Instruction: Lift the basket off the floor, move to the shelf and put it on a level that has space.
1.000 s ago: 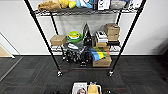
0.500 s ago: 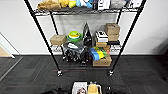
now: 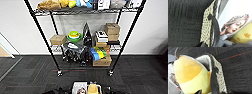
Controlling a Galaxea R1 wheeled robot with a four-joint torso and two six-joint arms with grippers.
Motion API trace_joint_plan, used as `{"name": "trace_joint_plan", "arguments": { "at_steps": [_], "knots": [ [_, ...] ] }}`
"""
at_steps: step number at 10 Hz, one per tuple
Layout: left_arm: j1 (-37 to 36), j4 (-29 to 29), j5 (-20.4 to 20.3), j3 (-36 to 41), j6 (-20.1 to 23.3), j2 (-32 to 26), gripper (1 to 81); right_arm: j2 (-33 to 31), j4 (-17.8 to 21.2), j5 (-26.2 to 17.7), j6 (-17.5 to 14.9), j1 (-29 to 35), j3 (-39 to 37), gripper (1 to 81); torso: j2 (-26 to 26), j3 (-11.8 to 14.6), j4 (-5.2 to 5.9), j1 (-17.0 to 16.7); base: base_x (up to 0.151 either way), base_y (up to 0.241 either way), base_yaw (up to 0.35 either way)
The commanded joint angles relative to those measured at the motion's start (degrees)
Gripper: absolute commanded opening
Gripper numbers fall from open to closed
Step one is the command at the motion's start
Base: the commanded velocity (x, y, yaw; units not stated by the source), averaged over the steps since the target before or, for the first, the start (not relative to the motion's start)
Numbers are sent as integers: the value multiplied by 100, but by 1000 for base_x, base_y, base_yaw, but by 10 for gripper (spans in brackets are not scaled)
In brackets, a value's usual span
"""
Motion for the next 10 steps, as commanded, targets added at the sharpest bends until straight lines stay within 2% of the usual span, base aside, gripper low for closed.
{"name": "trace_joint_plan", "arguments": {
  "at_steps": [1, 3, 4, 5, 6, 10],
  "knots": [
    [-608, -87, 225, -26, 14, 9, 811, 210, 178, -203, 12, 526, -127, 811, 0, 0, 0, 0, 0, 0, 0],
    [-599, -86, 225, -26, 14, 35, 811, 210, 222, -203, 3, 518, -162, 811, 0, 0, 0, 0, 0, 0, 0],
    [-599, -87, 225, -26, 14, 35, 811, 201, 222, -203, 3, 509, -162, 811, 0, -325, 0, 0, 0, 0, 0],
    [-599, -87, 225, -26, 14, 44, 811, 201, 222, -194, 3, 526, -162, 811, 0, -421, 0, 0, 0, 0, 0],
    [-599, -87, 225, -26, 14, 44, 811, 201, 222, -194, 3, 526, -162, 811, 0, -28, 0, 0, 0, 0, 0],
    [-599, -332, 85, -18, 5, 26, 811, 79, 606, -27, 12, 526, -101, 811, 0, -59, 0, 0, 0, 0, 0]
  ]
}}
